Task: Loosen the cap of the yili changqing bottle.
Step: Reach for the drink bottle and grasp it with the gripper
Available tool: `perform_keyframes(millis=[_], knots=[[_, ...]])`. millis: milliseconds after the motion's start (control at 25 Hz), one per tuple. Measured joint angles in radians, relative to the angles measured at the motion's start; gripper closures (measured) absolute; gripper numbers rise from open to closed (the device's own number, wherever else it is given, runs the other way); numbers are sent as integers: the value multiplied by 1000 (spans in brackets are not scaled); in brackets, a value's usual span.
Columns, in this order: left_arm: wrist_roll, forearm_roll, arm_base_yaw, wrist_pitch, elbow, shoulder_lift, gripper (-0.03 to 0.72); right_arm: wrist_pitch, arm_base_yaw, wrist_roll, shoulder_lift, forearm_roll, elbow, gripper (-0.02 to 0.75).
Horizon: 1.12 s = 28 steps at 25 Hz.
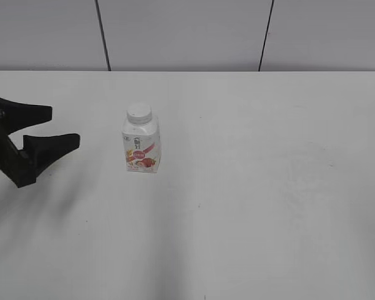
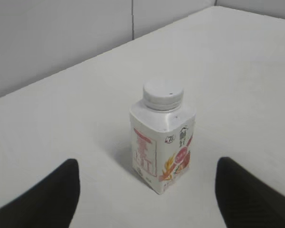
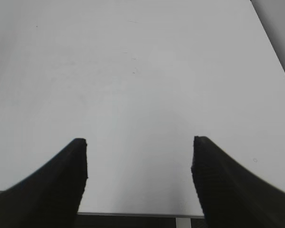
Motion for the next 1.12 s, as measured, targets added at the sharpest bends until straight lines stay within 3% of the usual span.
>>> perform_keyframes(millis=[240, 360, 640, 880, 1120], knots=[[-73, 206, 21, -106, -147, 134, 126, 0, 0, 0, 0, 0, 0, 193], [-90, 247, 21, -137, -215, 216, 79, 0, 0, 0, 0, 0, 0, 193], [-76, 219, 21, -155, -282, 342, 76, 0, 0, 0, 0, 0, 0, 193], [-143, 418, 25, -201, -448, 467, 95, 0, 0, 0, 0, 0, 0, 193], [-226, 515, 18, -201, -606, 570, 95, 0, 0, 0, 0, 0, 0, 193]])
